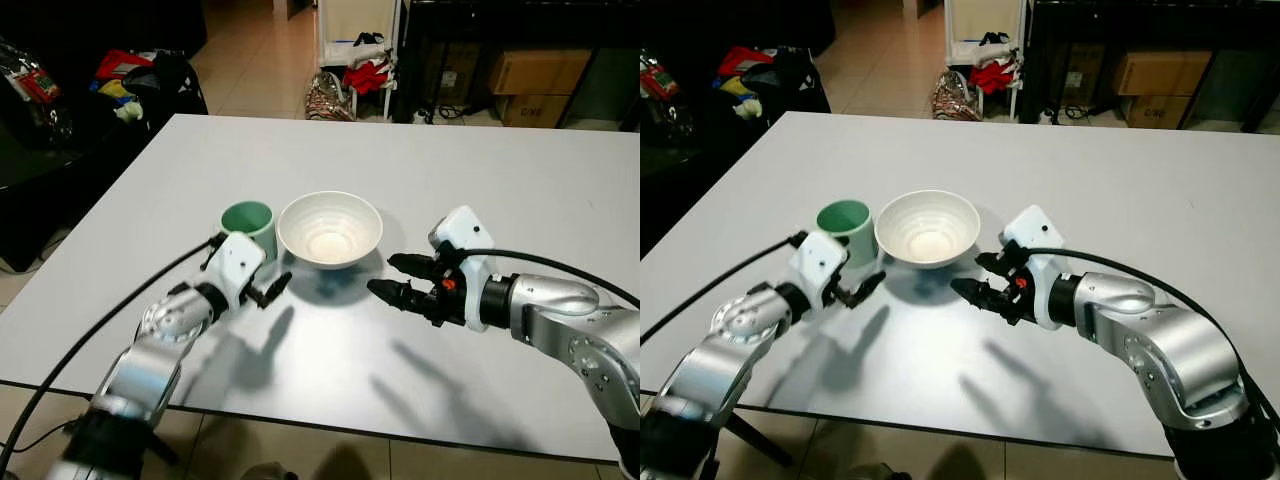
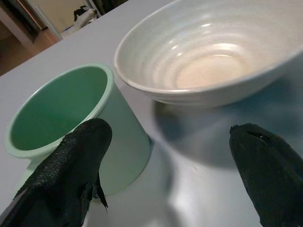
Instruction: Setting the table
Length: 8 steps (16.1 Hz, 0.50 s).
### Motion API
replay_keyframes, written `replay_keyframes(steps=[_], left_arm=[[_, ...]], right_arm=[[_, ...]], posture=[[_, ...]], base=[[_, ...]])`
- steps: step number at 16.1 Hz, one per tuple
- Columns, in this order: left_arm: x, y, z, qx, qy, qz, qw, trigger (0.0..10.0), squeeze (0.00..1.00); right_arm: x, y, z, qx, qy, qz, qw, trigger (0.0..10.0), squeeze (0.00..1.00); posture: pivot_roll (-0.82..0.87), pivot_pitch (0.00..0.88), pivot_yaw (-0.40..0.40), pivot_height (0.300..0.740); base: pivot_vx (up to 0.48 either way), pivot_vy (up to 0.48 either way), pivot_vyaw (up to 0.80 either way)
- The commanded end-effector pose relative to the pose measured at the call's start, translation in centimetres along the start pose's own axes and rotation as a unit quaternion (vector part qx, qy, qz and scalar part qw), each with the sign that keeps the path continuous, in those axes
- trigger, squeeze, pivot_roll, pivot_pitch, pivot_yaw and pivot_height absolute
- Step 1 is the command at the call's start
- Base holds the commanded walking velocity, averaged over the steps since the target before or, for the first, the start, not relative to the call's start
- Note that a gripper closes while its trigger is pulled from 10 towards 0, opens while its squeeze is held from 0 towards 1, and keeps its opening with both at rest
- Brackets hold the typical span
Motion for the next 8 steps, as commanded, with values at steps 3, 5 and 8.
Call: replay_keyframes(steps=[3, 5, 8], left_arm=[[0.9, 0.8, 0.1, 0.004, -0.010, 0.010, 1.000, 10.0, 0.00], [1.0, 0.6, 0.7, 0.009, -0.023, 0.003, 1.000, 10.0, 0.00], [-2.3, -0.1, 3.0, -0.018, -0.073, -0.018, 0.997, 10.0, 0.00]], right_arm=[[0.0, 0.5, 0.3, -0.028, -0.002, 0.003, 1.000, 10.0, 0.00], [0.0, 0.8, 0.2, -0.035, -0.004, 0.006, 0.999, 10.0, 0.00], [-0.7, 1.0, 0.5, -0.048, -0.018, -0.001, 0.999, 10.0, 0.00]], posture=[[0.01, 0.000, 0.083, 0.740], [0.01, 0.000, 0.090, 0.740], [0.00, 0.000, 0.094, 0.740]], base=[[0.000, 0.000, 0.00], [0.000, 0.000, 0.00], [0.000, 0.000, 0.00]])
Point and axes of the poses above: a point about 5 cm out from each wrist's last joint towards the gripper, its own x axis pointing out of the wrist towards the gripper, its own z axis along the axis of the wrist's last joint, y = z × x, the point moved 4 cm from there along x, pointing out of the wrist towards the gripper, and after that the axes turned 15 degrees about -x, right-handed, at the moved point
